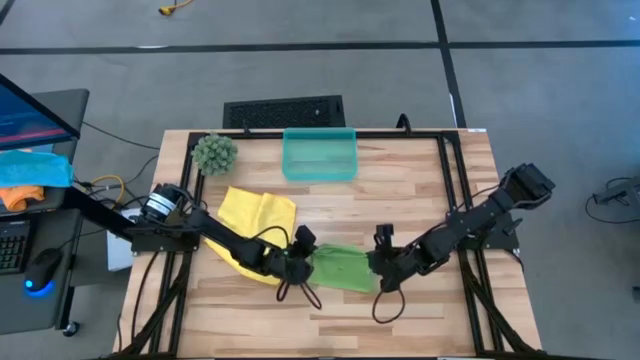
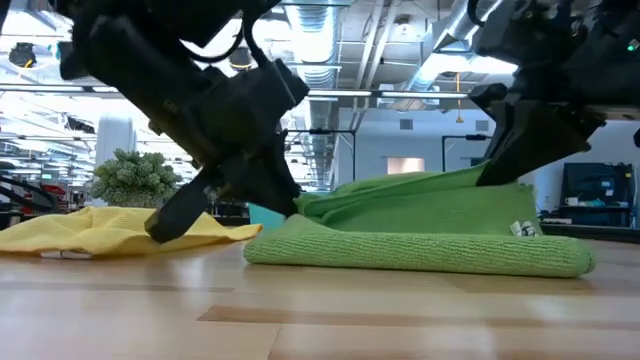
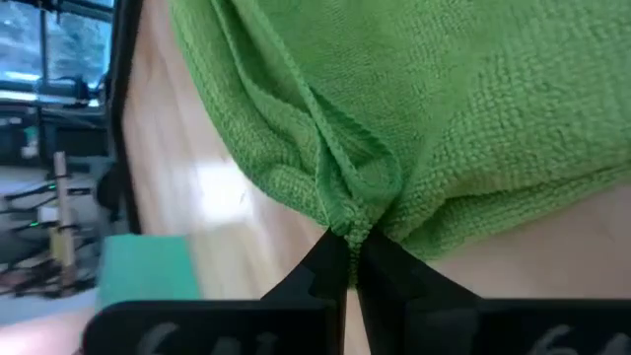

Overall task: Roll microfiber towels into tight, uniform cylinder then place into a basket
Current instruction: Roll the green microfiber cloth

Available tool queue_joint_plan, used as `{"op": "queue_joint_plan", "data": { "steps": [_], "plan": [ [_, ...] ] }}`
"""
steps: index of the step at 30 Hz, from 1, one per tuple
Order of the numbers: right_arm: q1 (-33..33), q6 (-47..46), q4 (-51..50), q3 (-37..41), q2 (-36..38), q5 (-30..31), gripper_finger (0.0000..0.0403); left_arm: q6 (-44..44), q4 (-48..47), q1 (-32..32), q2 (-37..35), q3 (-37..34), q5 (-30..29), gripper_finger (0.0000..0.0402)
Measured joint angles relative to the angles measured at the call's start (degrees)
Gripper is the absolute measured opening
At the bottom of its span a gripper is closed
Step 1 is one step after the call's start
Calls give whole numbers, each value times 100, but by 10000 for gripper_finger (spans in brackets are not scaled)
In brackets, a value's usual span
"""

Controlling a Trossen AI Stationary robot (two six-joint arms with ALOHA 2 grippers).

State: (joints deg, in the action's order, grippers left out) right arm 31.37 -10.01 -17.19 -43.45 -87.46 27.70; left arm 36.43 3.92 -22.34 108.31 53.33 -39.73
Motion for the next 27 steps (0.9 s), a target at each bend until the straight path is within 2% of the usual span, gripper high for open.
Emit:
{"op": "queue_joint_plan", "data": {
  "steps": [3, 8, 12, 14, 19, 27],
  "plan": [
    [207, 1, 21, -4, 0, 225, 9, 30, -245, -113, 0, 156, -364, 6],
    [427, 46, 11, -6, -26, 398, 7, 194, -676, -262, 0, 416, -458, 6],
    [424, 424, -112, -138, -514, 373, 5, 196, -895, -317, 2, 598, -472, 6],
    [414, 686, -145, -349, -1003, 305, 9, 190, -992, -337, 2, 673, -496, 6],
    [518, 679, -952, -1047, -1922, 715, 6, -96, -1317, -418, 7, 752, -116, 6],
    [645, 503, -1589, -1481, -2141, 929, 11, -464, -1392, -529, 7, 771, 482, 6]
  ]
}}
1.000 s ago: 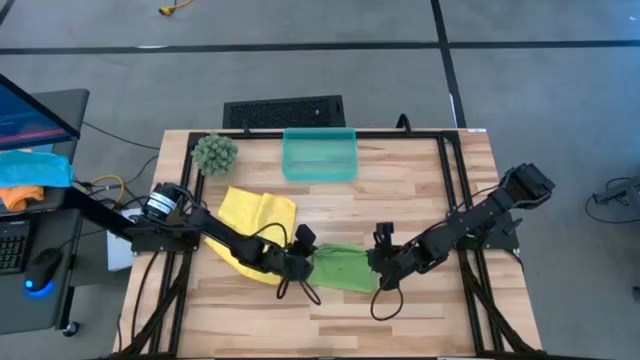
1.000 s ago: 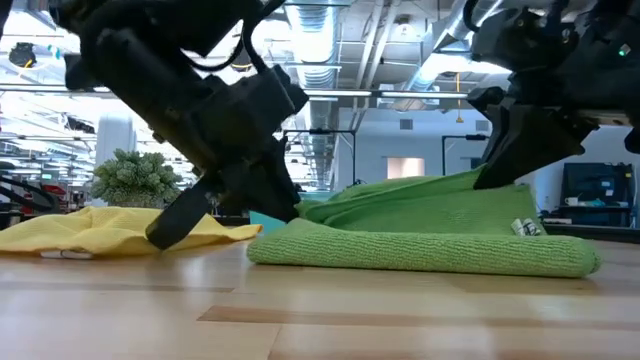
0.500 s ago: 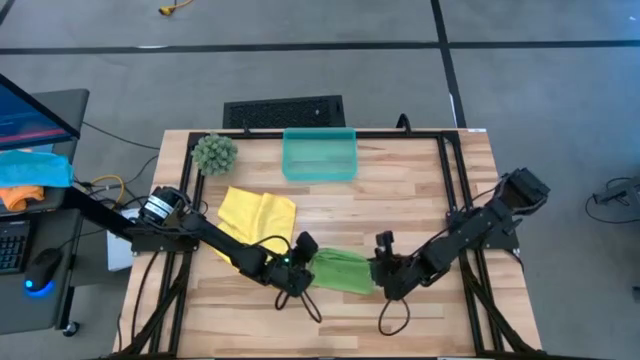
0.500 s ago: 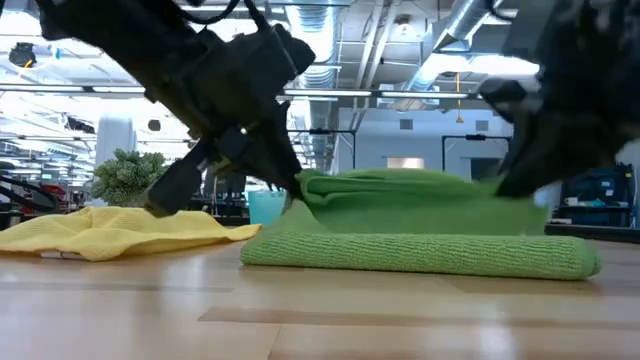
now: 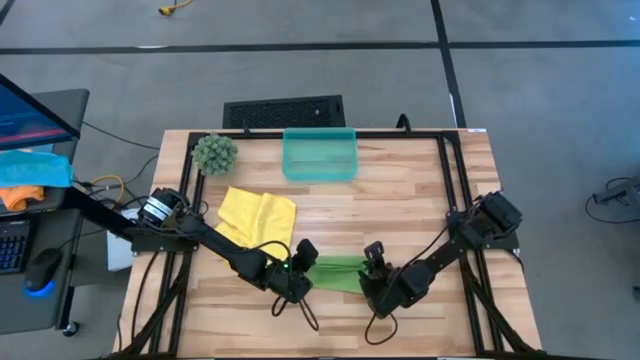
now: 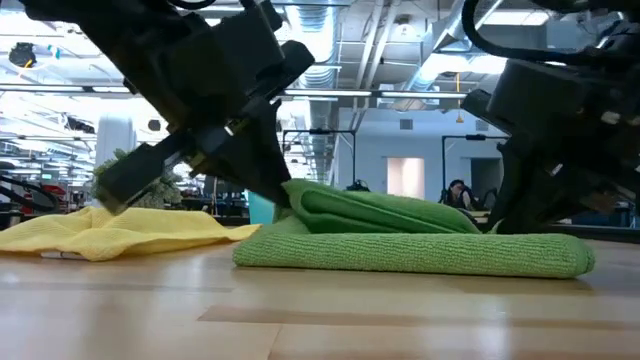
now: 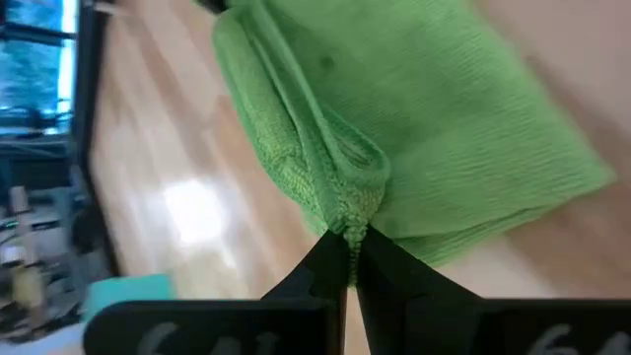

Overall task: Roll microfiber towels into tight, uniform cylinder then place into a basket
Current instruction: Roll the green microfiber cloth

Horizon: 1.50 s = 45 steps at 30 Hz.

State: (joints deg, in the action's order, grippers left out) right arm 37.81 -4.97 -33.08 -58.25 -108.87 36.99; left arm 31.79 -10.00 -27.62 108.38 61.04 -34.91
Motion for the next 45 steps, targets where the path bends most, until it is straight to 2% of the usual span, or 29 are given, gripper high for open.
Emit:
{"op": "queue_joint_plan", "data": {
  "steps": [3, 5, 16, 23, 27, 30, 35, 41, 45],
  "plan": [
    [-8, 15, 15, -42, 1, -61, 6, -256, -62, 11, 13, 0, 540, 6],
    [-31, 35, 35, -47, -15, -177, 4, -273, -155, 51, 50, -8, 683, 6],
    [-154, 52, 126, -51, -6, -522, 5, -964, -662, 519, 50, -181, 830, 6],
    [-212, 68, 128, -51, -1, -647, 9, -1772, -1621, 528, 25, 198, 821, 6],
    [-233, 177, 143, -51, -3, -667, 5, -2019, -2070, 528, -264, 415, 665, 6],
    [-233, 200, 162, -47, -3, -671, 7, -2126, -1818, 587, -581, 420, 609, 6],
    [-233, 201, 168, -44, -10, -671, 8, -2321, -748, 804, -837, 435, 689, 6],
    [-233, 201, 170, -40, -14, -673, 9, -2617, 31, 1124, -433, 428, 2184, 6],
    [-233, 199, 166, -40, -17, -682, 10, -2651, 115, 1157, -101, 424, 2226, 6]
  ]
}}
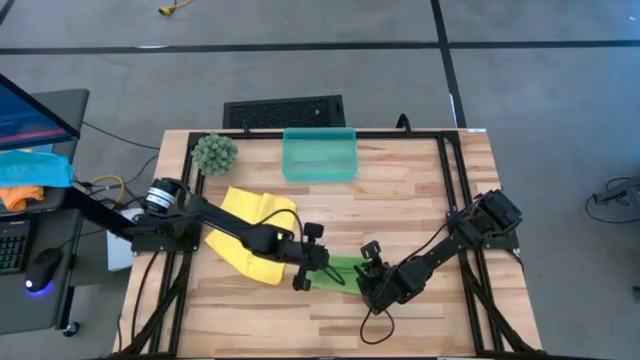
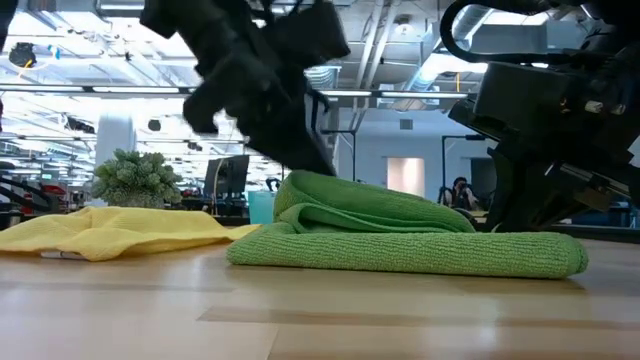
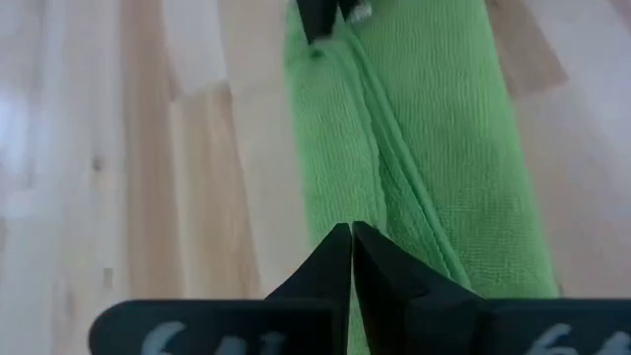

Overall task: Roll microfiber towels into tight, uniform cylinder then place into a basket
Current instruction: Roll the green microfiber cloth

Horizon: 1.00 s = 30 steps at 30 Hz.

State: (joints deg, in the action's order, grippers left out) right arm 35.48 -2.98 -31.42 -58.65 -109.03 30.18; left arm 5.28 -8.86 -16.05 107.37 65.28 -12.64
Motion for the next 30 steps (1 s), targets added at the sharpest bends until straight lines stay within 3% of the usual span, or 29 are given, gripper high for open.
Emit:
{"op": "queue_joint_plan", "data": {
  "steps": [6, 12, 20, 30],
  "plan": [
    [0, 0, -20, 0, -2, -14, 8, 158, 80, -112, 158, 2, 161, 6],
    [0, -2, -24, 0, -4, -20, 9, 220, 100, -313, 96, 2, -42, 6],
    [0, -38, -32, 2, -7, -29, 10, 484, 21, -403, -58, 0, -969, 6],
    [-60, -153, -92, 0, -7, -58, 9, 6, 66, -404, 12, -111, -564, 6]
  ]
}}
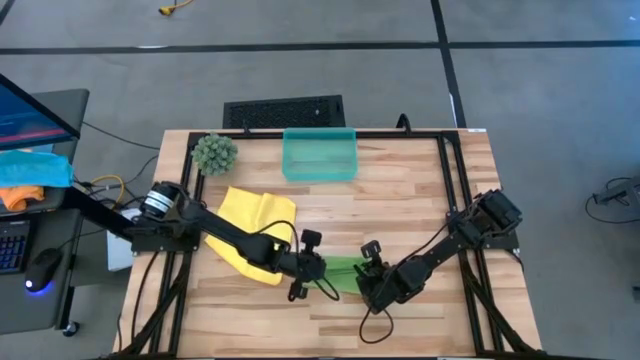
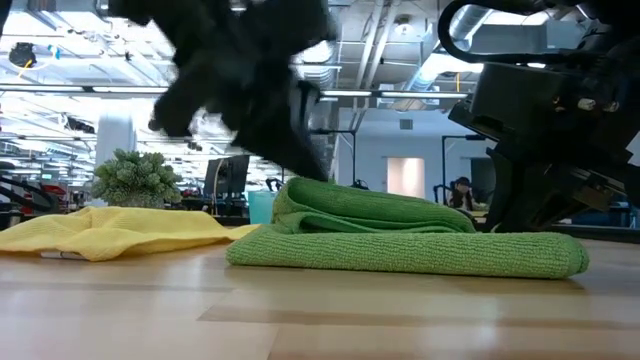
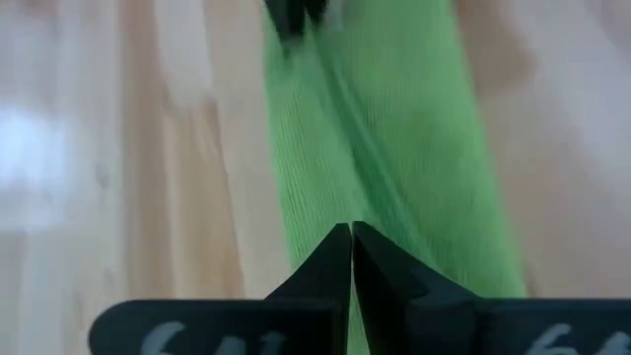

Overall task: Roll microfiber towels into tight, uniform cylinder then place into a basket
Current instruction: Roll the green microfiber cloth

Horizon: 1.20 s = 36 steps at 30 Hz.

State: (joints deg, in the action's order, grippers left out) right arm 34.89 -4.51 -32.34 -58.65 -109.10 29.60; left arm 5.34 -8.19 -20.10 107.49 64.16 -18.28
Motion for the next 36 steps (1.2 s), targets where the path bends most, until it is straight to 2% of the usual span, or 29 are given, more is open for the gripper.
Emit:
{"op": "queue_joint_plan", "data": {
  "steps": [6, 13, 20, 24, 29, 34, 36],
  "plan": [
    [-25, -2, -11, 0, 0, -21, 9, -113, 143, -32, 314, -61, 272, 6],
    [-25, 0, -15, 0, 0, -13, 15, -148, -38, -55, 349, -59, 243, 6],
    [53, -49, -47, -39, -4, 66, 66, -170, -210, -55, 419, -48, 212, 6],
    [123, -517, -372, -308, -14, -29, 107, -177, -256, -57, 426, -48, 186, 6],
    [308, -1193, -1655, -941, -7, -209, 154, -179, -253, -57, 426, -52, 173, 6],
    [503, -2334, -2703, -1355, 9, 20, 175, -282, -252, -57, 428, -52, 173, 6],
    [628, -2772, -2850, -1364, 79, 475, 176, -279, -251, -57, 428, -52, 173, 6]
  ]
}}
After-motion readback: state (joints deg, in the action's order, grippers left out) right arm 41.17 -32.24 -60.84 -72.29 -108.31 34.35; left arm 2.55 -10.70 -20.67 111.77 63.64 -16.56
